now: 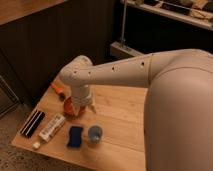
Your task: Stand the bottle upright
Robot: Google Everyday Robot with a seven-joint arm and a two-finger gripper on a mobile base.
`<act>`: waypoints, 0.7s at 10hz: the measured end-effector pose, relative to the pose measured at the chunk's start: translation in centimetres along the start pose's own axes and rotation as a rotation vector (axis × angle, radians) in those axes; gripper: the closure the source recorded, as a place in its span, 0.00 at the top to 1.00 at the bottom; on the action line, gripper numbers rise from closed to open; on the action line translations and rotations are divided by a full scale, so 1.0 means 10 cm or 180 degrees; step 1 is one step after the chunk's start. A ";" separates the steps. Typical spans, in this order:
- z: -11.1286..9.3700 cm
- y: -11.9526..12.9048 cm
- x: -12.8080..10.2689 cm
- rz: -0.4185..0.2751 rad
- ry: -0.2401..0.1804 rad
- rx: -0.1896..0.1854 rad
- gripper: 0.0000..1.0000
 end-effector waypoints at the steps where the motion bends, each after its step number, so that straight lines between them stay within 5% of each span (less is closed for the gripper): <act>1: 0.00 0.00 0.00 0.0000 0.0000 0.0000 0.65; 7: -0.02 0.03 -0.01 -0.0105 -0.0037 -0.0045 0.65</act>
